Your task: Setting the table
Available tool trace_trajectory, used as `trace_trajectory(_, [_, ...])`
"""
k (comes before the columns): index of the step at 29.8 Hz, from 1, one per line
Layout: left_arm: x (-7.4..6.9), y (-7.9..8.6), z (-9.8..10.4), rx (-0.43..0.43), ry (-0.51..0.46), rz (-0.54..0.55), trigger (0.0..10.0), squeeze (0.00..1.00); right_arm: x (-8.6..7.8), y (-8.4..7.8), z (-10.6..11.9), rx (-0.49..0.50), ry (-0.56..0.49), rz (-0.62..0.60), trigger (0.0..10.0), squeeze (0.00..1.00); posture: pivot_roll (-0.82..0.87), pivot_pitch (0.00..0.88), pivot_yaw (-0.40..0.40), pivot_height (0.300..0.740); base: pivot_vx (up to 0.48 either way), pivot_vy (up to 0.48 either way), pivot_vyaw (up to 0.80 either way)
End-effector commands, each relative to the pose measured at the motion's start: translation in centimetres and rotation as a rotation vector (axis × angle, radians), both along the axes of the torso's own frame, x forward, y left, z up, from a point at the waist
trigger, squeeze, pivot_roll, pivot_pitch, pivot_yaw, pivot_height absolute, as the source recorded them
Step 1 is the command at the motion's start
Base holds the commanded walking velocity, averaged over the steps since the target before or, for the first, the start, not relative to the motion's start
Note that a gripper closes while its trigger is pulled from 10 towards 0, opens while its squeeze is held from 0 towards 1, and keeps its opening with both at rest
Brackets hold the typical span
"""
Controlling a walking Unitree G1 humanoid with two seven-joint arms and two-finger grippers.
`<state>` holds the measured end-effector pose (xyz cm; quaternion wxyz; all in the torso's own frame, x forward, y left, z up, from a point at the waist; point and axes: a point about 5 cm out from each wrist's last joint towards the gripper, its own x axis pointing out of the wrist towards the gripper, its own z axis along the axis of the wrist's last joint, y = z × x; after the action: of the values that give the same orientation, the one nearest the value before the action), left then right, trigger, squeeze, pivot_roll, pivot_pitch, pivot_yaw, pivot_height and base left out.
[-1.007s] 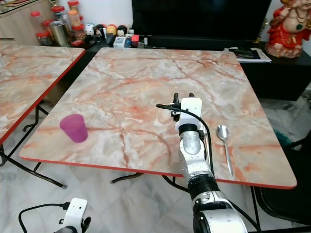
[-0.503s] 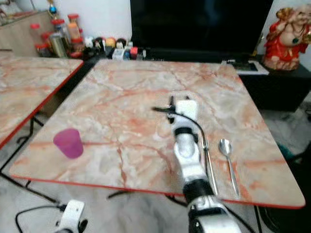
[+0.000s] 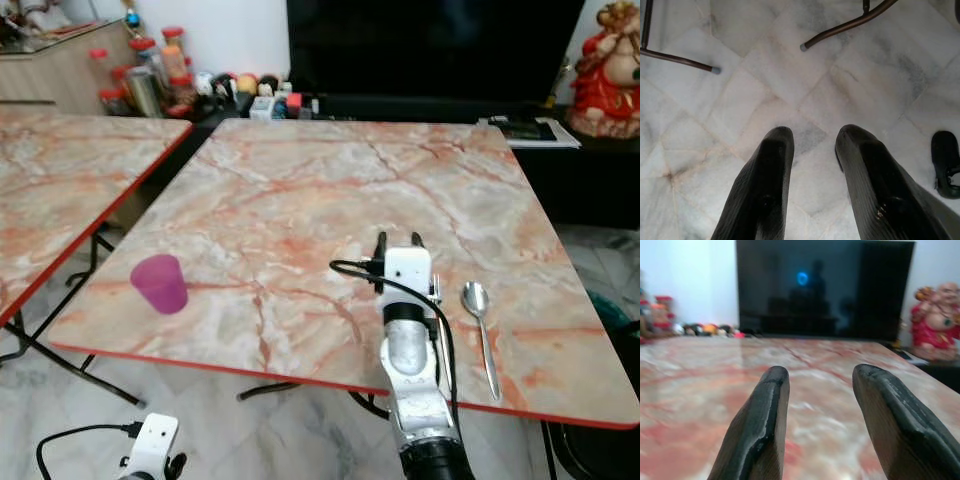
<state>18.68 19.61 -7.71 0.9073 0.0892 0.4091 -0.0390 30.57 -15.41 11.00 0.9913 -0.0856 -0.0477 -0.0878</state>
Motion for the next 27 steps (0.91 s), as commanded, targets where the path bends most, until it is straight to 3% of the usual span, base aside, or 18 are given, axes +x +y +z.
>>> trace_trajectory(1, [0.1,0.3,0.1,0.005,0.002,-0.014,10.0,0.00,-0.2,-1.5,-0.2,-0.006,0.050,-0.090,10.0,0.00,-0.07,0.000,0.063,0.736,0.000,0.000,0.00])
trace_trajectory(10, [0.4,0.2,0.2,0.004,0.003,-0.025,10.0,0.00,-1.1,-3.6,-2.8,0.066,0.242,-0.183,10.0,0.00,-0.07,0.000,0.071,0.736,0.000,0.000,0.00])
trace_trajectory(18, [0.7,0.2,0.4,0.001,-0.003,-0.020,10.0,0.00,-0.7,-3.0,-3.1,0.078,0.299,-0.127,10.0,0.00,-0.07,0.000,0.072,0.736,0.000,0.000,0.00])
trace_trajectory(27, [0.6,0.2,0.3,-0.003,0.001,-0.015,10.0,0.00,-0.9,-2.6,-3.5,0.071,0.369,-0.168,10.0,0.00,-0.06,0.000,0.063,0.736,0.000,0.000,0.00])
